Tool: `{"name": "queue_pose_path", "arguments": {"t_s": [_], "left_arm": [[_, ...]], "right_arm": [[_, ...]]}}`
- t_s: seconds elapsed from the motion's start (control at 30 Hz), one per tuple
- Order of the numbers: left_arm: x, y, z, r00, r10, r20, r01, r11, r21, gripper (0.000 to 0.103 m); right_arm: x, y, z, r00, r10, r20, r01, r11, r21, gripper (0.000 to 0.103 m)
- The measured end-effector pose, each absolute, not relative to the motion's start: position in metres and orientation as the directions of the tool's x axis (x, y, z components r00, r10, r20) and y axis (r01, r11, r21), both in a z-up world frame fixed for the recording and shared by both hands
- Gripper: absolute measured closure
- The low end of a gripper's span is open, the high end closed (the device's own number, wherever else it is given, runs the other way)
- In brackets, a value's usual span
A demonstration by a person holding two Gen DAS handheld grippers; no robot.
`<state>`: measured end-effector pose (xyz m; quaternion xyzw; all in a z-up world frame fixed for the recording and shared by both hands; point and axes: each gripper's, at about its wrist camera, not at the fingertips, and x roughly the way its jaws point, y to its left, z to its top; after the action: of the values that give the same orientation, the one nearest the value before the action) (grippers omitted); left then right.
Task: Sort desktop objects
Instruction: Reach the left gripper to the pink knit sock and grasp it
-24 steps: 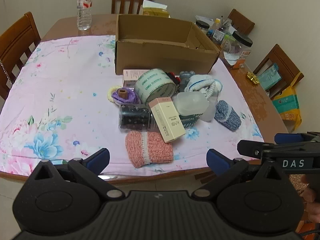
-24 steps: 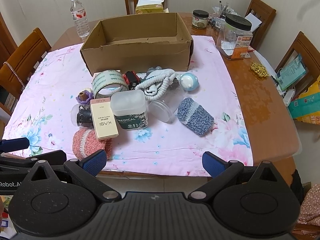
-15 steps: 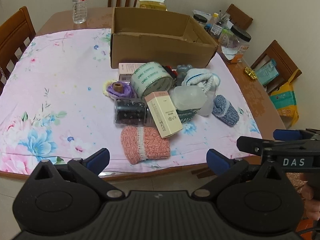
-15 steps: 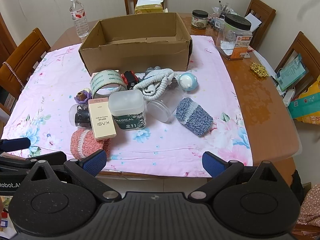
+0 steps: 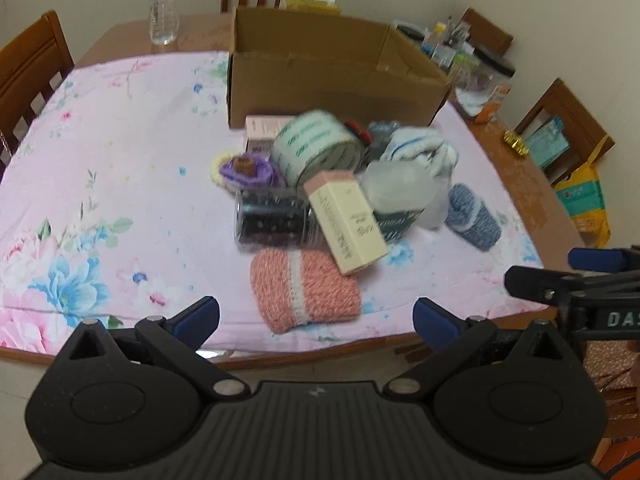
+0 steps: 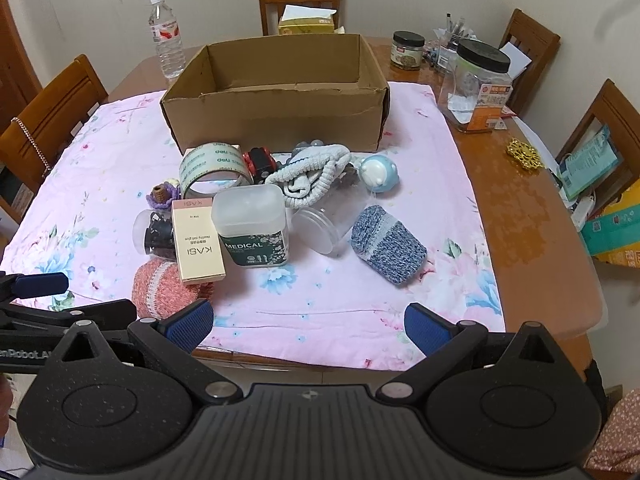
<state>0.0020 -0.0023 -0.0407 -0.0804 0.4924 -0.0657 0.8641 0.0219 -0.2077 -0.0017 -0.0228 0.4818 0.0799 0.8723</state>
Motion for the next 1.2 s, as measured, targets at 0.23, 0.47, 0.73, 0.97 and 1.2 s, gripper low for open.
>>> {"name": "queue_pose_path", "arguments": {"t_s": [0.23, 0.47, 0.73, 0.97, 1.2], "left_arm": [[0.008, -0.005, -0.067, 0.485, -0.201, -0.851, 0.031, 0.977, -0.213, 0.001], [0.019, -0.008, -0.085, 0.523, -0.221, -0.823, -0.008, 0.964, -0.264, 0.001], [0.033, -0.02, -0.109, 0.535, -0.138, -0.834, -0.023, 0.984, -0.178, 0.001], [0.039, -0.028, -0.116, 0.548, -0.102, -0.83, -0.01, 0.992, -0.129, 0.003], [0.042, -0.034, -0.124, 0.553, -0.069, -0.83, 0.003, 0.997, -0.081, 0.006]], "right_arm": [[0.025, -0.213, -0.017, 0.507, 0.123, -0.853, -0.174, 0.984, 0.039, 0.0], [0.034, -0.221, -0.034, 0.48, 0.128, -0.868, -0.173, 0.984, 0.05, 0.0], [0.046, -0.23, -0.056, 0.449, 0.139, -0.883, -0.192, 0.98, 0.056, 0.0], [0.058, -0.236, -0.066, 0.437, 0.152, -0.886, -0.212, 0.975, 0.063, 0.0], [0.069, -0.233, -0.07, 0.425, 0.171, -0.889, -0.236, 0.969, 0.073, 0.0]]}}
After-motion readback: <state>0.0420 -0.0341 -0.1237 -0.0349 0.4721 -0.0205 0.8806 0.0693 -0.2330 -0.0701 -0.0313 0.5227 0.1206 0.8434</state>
